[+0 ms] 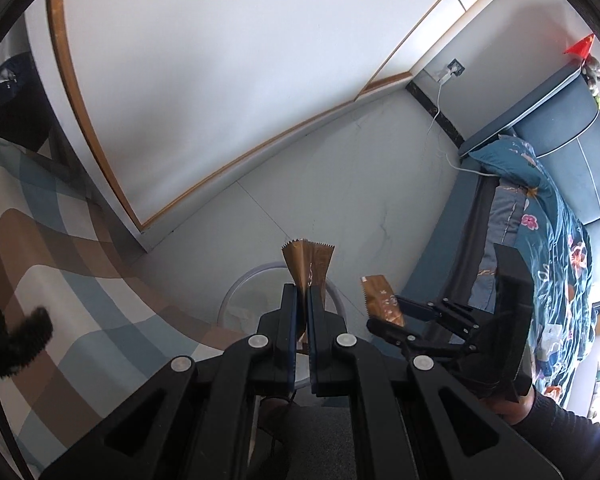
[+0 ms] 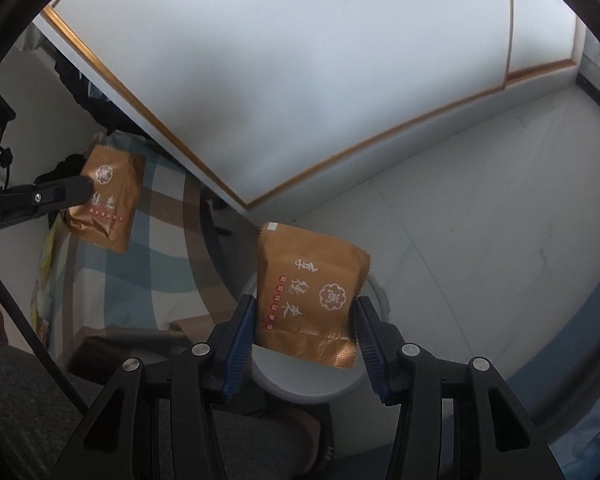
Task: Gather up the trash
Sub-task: 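Carry both brown packets over the white trash bin with both grippers, then open the right gripper over the bin while the left gripper releases its packet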
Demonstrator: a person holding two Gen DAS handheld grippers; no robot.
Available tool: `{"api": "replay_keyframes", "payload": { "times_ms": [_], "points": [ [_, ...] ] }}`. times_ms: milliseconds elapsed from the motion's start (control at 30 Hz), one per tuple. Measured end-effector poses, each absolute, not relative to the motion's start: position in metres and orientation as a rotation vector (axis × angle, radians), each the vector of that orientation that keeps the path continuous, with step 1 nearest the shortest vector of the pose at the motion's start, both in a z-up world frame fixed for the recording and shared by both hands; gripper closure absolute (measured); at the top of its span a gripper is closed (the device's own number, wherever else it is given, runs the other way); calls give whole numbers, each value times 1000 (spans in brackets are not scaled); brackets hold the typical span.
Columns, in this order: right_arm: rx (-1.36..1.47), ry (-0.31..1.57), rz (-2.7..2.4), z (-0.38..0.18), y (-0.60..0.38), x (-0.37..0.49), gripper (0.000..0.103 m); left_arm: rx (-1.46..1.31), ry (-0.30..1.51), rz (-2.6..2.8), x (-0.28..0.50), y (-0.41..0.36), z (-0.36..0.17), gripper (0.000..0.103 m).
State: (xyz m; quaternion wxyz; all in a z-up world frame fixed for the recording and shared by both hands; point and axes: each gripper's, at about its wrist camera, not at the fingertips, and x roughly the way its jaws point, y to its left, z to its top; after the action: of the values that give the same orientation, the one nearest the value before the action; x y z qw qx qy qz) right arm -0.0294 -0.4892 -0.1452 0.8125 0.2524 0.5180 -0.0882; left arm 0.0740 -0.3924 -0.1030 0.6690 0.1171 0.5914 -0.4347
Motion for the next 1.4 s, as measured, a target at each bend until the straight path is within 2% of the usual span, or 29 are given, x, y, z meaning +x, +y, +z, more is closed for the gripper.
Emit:
{"api": "replay_keyframes", "payload": {
  "times_ms": [233, 400, 500, 633, 933, 1333, 1400],
  "points": [
    [603, 1215, -129, -199, -478, -17, 53, 306, 1422, -978, 78, -412, -124, 102],
    [640, 1266, -83, -218, -476, -18, 51, 325, 1447, -984, 79, -420, -131, 102],
    [628, 1287, -59, -224, -472, -16, 42, 340, 1460, -984, 78, -423, -136, 102],
    [655, 1295, -35, -227, -475, -17, 37, 364, 1474, -983, 77, -426, -145, 102],
    [689, 1280, -123, -220, -498, -38, 36, 418, 1538, -980, 71, -431, -165, 102],
    [668, 1139, -288, -172, -528, -66, 34, 494, 1591, -983, 61, -437, -184, 102],
    [668, 1129, -293, -171, -523, -65, 33, 505, 1608, -979, 60, -438, -188, 98]
  ]
}}
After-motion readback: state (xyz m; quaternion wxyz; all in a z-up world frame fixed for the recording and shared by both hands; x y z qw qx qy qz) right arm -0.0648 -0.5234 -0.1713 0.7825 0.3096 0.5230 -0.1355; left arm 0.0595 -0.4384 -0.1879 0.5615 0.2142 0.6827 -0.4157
